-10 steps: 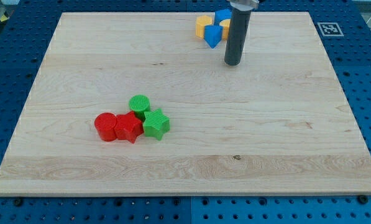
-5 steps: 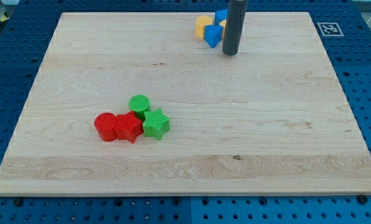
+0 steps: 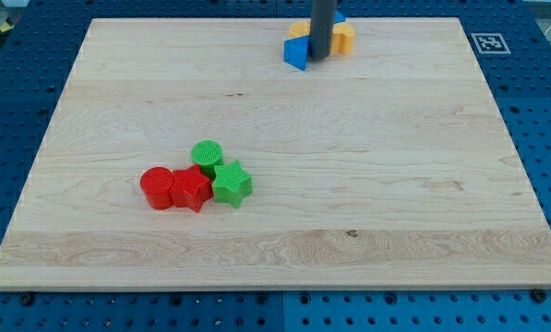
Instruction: Push the blue triangle towards the top center
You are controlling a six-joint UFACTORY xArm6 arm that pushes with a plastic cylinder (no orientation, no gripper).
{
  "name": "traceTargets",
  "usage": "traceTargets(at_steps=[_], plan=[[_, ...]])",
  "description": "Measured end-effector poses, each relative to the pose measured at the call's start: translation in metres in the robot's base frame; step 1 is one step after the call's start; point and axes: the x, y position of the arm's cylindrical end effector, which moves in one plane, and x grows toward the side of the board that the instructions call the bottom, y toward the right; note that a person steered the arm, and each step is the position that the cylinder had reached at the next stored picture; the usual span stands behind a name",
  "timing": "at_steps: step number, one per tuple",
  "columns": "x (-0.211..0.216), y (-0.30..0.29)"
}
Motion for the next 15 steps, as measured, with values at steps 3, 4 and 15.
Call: traceTargets(at_steps=[3, 4, 15], plan=[[0.000, 0.002], [0.001, 0.036], [0.022, -0.102]])
